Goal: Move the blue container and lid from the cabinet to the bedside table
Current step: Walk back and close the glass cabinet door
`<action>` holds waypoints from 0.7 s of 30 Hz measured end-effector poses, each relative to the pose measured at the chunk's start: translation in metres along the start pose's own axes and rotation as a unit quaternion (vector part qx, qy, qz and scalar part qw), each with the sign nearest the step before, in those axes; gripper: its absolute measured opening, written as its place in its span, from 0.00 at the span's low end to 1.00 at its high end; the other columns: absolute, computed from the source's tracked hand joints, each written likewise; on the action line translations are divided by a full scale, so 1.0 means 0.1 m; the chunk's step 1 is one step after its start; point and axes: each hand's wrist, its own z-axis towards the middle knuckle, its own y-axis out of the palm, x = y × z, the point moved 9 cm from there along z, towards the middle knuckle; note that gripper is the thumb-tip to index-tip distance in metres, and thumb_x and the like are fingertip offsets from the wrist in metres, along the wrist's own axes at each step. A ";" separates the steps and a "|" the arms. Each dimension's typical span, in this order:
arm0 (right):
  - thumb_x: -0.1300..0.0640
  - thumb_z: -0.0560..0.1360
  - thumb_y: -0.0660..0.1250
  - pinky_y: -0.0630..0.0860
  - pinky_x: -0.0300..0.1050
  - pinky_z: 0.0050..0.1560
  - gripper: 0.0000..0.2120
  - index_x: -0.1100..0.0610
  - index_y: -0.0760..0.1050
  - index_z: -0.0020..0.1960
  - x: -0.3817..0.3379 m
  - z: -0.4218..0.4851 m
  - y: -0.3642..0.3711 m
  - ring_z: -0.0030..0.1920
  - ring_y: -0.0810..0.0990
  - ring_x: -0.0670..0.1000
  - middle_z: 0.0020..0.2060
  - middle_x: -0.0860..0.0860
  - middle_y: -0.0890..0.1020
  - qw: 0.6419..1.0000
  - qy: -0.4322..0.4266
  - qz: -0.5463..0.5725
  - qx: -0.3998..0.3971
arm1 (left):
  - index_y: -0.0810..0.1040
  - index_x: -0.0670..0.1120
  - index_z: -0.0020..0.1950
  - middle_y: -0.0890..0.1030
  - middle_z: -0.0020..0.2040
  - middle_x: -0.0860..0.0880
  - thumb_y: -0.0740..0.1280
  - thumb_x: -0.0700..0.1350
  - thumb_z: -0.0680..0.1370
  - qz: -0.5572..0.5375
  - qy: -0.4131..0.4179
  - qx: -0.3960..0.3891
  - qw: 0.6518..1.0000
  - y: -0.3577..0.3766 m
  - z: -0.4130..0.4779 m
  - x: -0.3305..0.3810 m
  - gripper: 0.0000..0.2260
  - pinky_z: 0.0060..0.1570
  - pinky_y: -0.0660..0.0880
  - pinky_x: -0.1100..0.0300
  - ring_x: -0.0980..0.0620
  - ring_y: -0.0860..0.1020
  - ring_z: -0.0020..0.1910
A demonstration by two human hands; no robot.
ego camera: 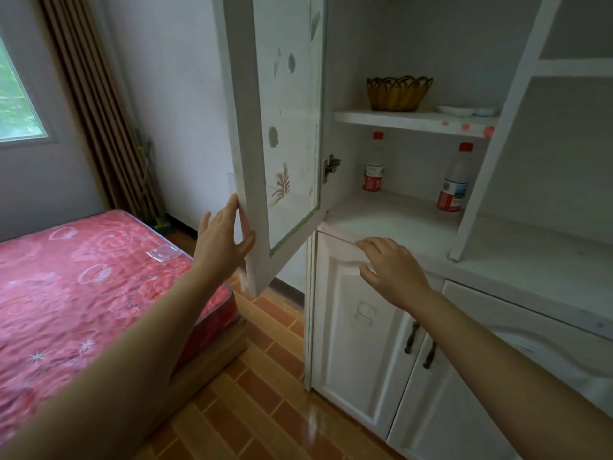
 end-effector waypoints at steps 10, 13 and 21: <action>0.57 0.75 0.61 0.70 0.53 0.60 0.19 0.59 0.67 0.66 0.43 -0.34 -0.28 0.62 0.73 0.58 0.62 0.56 0.75 0.999 0.026 -0.010 0.023 | 0.49 0.48 0.75 0.69 0.71 0.45 0.65 0.55 0.74 0.015 0.060 -0.022 0.998 0.34 -0.20 0.73 0.36 0.73 0.49 0.48 0.45 0.65 0.71; 0.56 0.76 0.59 0.69 0.52 0.61 0.19 0.58 0.66 0.67 0.59 -0.47 -0.35 0.63 0.71 0.57 0.64 0.56 0.74 0.999 0.042 -0.018 0.019 | 0.49 0.47 0.75 0.69 0.71 0.45 0.64 0.55 0.74 0.005 0.069 -0.018 0.997 0.45 -0.22 0.91 0.36 0.73 0.48 0.50 0.46 0.65 0.71; 0.56 0.77 0.58 0.67 0.53 0.63 0.21 0.58 0.63 0.68 0.95 -0.72 -0.46 0.65 0.69 0.57 0.66 0.56 0.72 0.997 0.074 -0.029 0.006 | 0.47 0.49 0.75 0.65 0.73 0.46 0.63 0.57 0.75 0.002 0.100 -0.017 0.995 0.74 -0.23 1.33 0.36 0.72 0.50 0.49 0.48 0.63 0.72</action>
